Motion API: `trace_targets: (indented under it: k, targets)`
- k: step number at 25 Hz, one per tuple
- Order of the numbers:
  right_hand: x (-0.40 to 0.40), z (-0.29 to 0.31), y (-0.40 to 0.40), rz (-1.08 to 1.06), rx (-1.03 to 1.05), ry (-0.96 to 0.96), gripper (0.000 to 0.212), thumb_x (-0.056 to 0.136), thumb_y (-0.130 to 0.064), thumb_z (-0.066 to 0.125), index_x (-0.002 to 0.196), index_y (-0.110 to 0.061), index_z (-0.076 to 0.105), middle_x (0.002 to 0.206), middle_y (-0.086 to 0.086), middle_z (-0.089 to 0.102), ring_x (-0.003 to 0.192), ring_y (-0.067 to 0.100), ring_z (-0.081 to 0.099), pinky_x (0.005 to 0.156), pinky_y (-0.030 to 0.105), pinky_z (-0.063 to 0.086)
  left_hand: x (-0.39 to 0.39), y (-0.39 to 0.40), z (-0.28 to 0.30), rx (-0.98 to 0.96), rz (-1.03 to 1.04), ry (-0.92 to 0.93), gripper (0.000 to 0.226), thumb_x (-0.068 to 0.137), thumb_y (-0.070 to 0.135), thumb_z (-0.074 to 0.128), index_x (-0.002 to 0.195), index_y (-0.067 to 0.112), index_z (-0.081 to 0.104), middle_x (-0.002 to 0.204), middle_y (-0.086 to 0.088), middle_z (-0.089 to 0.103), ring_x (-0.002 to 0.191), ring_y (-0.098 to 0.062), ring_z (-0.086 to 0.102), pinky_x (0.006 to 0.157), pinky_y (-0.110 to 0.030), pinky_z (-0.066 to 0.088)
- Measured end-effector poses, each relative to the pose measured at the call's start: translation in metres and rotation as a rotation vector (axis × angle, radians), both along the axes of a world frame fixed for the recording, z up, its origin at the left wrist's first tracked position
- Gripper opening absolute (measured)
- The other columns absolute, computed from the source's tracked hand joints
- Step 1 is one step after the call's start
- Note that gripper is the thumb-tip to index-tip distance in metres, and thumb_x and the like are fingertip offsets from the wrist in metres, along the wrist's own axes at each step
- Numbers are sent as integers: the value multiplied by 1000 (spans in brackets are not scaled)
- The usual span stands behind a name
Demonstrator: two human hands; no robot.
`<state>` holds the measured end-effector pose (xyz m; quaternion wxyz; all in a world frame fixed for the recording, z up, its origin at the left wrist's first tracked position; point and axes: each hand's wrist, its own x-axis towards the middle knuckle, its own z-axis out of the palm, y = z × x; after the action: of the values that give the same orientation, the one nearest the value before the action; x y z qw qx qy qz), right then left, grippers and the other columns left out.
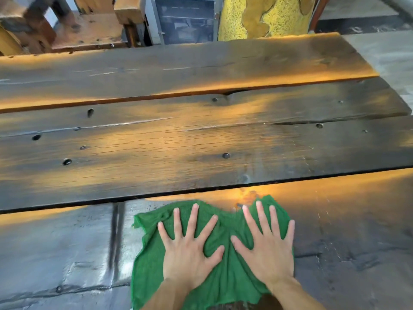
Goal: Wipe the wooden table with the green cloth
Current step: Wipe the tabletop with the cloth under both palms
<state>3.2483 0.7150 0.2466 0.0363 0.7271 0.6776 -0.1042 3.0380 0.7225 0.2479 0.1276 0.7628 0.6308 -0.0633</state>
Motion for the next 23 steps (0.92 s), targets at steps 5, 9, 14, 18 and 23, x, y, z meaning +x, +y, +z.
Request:
trace_targets:
  k: [5, 9, 14, 18, 23]
  targets:
    - [21, -4, 133, -37, 56, 32, 84, 85, -89, 17, 157, -49, 0, 169, -9, 0, 156, 22, -7, 118, 65, -2, 17, 117, -9, 42, 10, 10, 71, 89, 83, 20, 153, 54, 26, 168, -2, 19, 150, -50, 13, 109, -79, 13]
    - [32, -4, 231, -59, 35, 26, 84, 84, -89, 10, 155, -51, -12, 167, -10, -13, 154, 21, -16, 118, 62, -8, 32, 220, -11, 45, 46, 32, 73, 86, 87, 10, 154, 59, 9, 170, 2, 3, 152, -47, 0, 112, -77, 2]
    - [48, 2, 352, -7, 4, -25, 82, 85, -88, 4, 151, -49, -26, 164, -8, -28, 152, 23, -25, 118, 64, -11, 47, 336, -3, 46, 118, 54, 70, 77, 90, -9, 140, 66, -27, 160, 9, -37, 147, -41, -31, 112, -73, -12]
    - [56, -6, 471, 14, 63, 7, 84, 85, -88, 9, 154, -48, -17, 166, -7, -22, 153, 24, -22, 118, 65, -10, 54, 447, -9, 96, 152, 81, 72, 77, 90, -3, 141, 66, -26, 164, 8, -32, 150, -41, -24, 113, -73, -9]
    - [60, -9, 581, 152, 99, -17, 85, 83, -89, 7, 156, -49, -12, 168, -8, -15, 155, 22, -15, 120, 63, -6, 55, 557, -8, 125, 162, 68, 69, 83, 87, 6, 145, 66, -17, 167, 8, -23, 153, -39, -18, 114, -73, -8]
